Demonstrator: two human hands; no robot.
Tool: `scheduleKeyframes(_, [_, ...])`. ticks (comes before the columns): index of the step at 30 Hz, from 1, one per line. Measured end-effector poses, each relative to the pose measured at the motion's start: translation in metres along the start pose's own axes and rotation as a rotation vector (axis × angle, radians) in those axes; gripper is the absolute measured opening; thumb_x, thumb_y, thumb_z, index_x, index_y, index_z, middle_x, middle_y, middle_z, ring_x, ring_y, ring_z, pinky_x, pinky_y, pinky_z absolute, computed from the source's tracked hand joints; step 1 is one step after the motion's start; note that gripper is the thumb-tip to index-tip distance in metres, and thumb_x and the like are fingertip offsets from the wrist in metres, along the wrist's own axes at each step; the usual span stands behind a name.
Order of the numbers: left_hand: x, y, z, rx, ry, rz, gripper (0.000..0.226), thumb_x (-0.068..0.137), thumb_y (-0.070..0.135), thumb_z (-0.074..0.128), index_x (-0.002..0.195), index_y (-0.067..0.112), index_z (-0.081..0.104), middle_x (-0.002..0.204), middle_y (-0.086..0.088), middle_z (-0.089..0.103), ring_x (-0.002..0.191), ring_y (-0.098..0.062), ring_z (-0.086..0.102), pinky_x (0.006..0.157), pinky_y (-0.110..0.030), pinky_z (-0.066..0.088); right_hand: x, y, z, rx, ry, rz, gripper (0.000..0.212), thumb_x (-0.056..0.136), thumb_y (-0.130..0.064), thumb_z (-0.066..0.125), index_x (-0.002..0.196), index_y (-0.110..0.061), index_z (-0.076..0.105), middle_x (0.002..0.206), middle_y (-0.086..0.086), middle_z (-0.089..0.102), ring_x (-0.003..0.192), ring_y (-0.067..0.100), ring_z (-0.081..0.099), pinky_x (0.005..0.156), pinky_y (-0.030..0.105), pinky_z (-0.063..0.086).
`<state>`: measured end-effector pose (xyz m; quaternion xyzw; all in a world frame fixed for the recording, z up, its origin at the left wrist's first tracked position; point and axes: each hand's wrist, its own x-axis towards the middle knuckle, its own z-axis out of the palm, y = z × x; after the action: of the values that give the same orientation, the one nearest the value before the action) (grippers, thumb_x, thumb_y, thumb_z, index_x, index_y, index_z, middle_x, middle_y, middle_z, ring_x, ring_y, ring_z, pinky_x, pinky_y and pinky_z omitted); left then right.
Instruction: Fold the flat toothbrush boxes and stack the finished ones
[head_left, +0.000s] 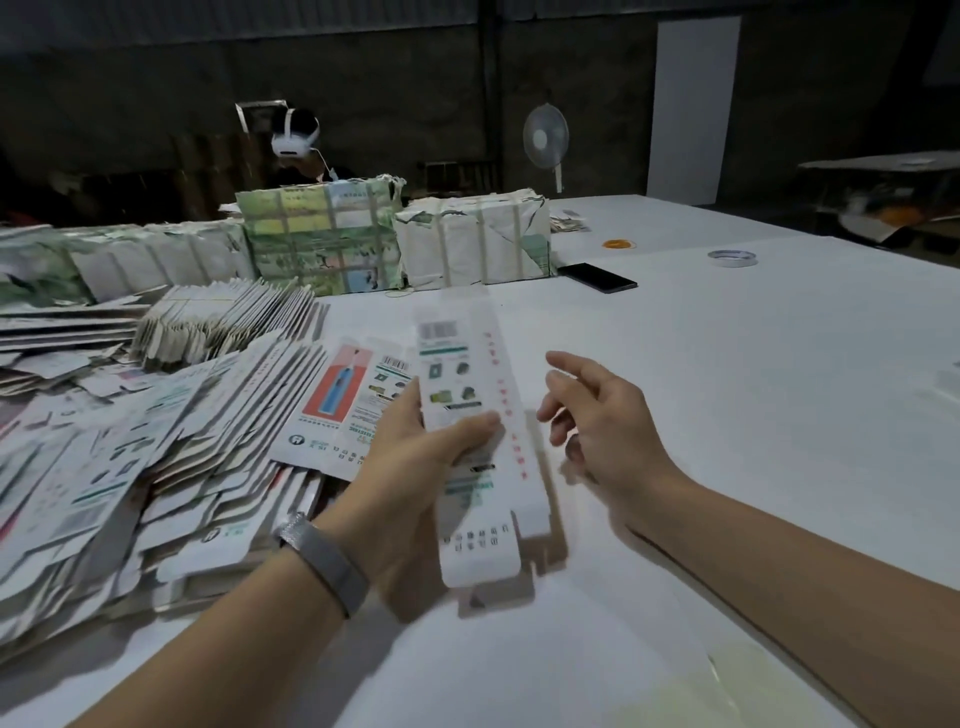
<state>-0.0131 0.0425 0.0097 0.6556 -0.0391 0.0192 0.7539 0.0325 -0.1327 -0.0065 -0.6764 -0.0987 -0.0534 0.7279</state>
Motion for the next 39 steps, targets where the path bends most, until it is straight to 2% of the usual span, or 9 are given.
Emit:
scheduleKeyframes(3, [-0.003, -0.011, 0.003, -0.014, -0.118, -0.013, 0.037, 0.091, 0.01, 0.068, 0.126, 0.019, 0.059, 0.111, -0.012, 0.075, 0.094, -0.032, 0.075, 0.07, -0.036, 0.061, -0.013, -0.002, 0.009, 0.09, -0.173, 0.003, 0.023, 0.102, -0.023, 0.054, 0.12, -0.031, 0.067, 0.094, 0.014, 0.076, 0.078, 0.028, 0.075, 0.06, 0.034, 0.061])
scheduleKeyframes(6, [0.0, -0.014, 0.005, -0.01, -0.072, -0.009, 0.023, 0.098, 0.027, 0.06, 0.12, 0.025, 0.066, 0.111, -0.009, 0.076, 0.097, -0.031, 0.075, 0.074, -0.038, 0.06, -0.018, -0.002, 0.011, 0.004, -0.208, -0.028, 0.027, 0.101, -0.018, 0.056, 0.116, -0.038, 0.068, 0.105, 0.04, 0.061, 0.09, 0.042, 0.071, 0.081, 0.052, 0.061])
scheduleKeyframes(11, [0.002, -0.013, 0.001, -0.238, -0.084, -0.104, 0.05, 0.103, 0.052, 0.036, 0.107, 0.027, 0.078, 0.118, -0.016, 0.073, 0.107, -0.034, 0.072, 0.082, -0.043, 0.062, -0.016, -0.002, 0.01, -0.031, -0.226, -0.034, 0.027, 0.101, -0.024, 0.057, 0.112, -0.047, 0.067, 0.096, 0.031, 0.065, 0.087, 0.032, 0.074, 0.074, 0.042, 0.063])
scheduleKeyframes(17, [0.003, -0.014, 0.0, -0.163, -0.1, -0.065, 0.047, 0.088, 0.056, 0.048, 0.116, 0.028, 0.074, 0.112, -0.013, 0.076, 0.1, -0.032, 0.074, 0.071, -0.037, 0.062, -0.014, 0.0, 0.009, -0.082, -0.211, -0.106, 0.034, 0.099, -0.025, 0.061, 0.106, -0.058, 0.064, 0.064, -0.011, 0.053, 0.052, 0.005, 0.062, 0.048, 0.016, 0.048])
scheduleKeyframes(19, [0.002, -0.014, 0.0, -0.145, -0.107, -0.053, 0.043, 0.088, 0.056, 0.048, 0.108, 0.031, 0.077, 0.109, -0.012, 0.076, 0.097, -0.032, 0.075, 0.07, -0.037, 0.062, -0.015, 0.0, 0.009, -0.091, -0.225, -0.129, 0.033, 0.099, -0.028, 0.061, 0.104, -0.06, 0.066, 0.067, -0.009, 0.053, 0.054, 0.007, 0.064, 0.049, 0.016, 0.049])
scheduleKeyframes(22, [0.003, -0.012, 0.0, -0.105, -0.13, -0.032, 0.05, 0.091, 0.06, 0.052, 0.123, 0.026, 0.069, 0.119, -0.018, 0.072, 0.106, -0.036, 0.072, 0.079, -0.042, 0.062, -0.016, 0.0, 0.009, -0.133, -0.261, -0.119, 0.027, 0.1, -0.033, 0.057, 0.114, -0.054, 0.066, 0.081, 0.008, 0.066, 0.069, 0.017, 0.073, 0.054, 0.02, 0.054])
scheduleKeyframes(27, [0.003, -0.011, 0.003, -0.106, -0.222, -0.017, 0.099, 0.071, 0.07, 0.072, 0.15, 0.021, 0.039, 0.14, -0.024, 0.056, 0.126, -0.041, 0.059, 0.104, -0.057, 0.05, -0.016, 0.001, 0.012, -0.148, -0.316, -0.099, 0.029, 0.096, -0.043, 0.058, 0.125, -0.041, 0.064, 0.1, 0.029, 0.067, 0.086, 0.03, 0.073, 0.075, 0.044, 0.061])
scheduleKeyframes(32, [0.006, -0.014, 0.0, -0.124, -0.244, 0.017, 0.071, 0.087, 0.054, 0.062, 0.15, 0.036, 0.035, 0.135, -0.016, 0.062, 0.121, -0.038, 0.063, 0.105, -0.062, 0.047, -0.018, 0.0, 0.011, -0.106, -0.35, -0.07, 0.038, 0.089, -0.046, 0.06, 0.125, -0.036, 0.065, 0.1, 0.022, 0.07, 0.087, 0.032, 0.073, 0.076, 0.046, 0.061])
scheduleKeyframes(39, [0.006, -0.015, -0.002, -0.124, -0.26, 0.014, 0.094, 0.071, 0.065, 0.079, 0.149, 0.034, 0.036, 0.132, -0.016, 0.063, 0.122, -0.044, 0.061, 0.104, -0.068, 0.044, -0.021, -0.003, 0.01, -0.048, -0.393, -0.075, 0.034, 0.091, -0.039, 0.061, 0.123, -0.032, 0.065, 0.099, -0.001, 0.075, 0.09, 0.023, 0.074, 0.076, 0.039, 0.06])
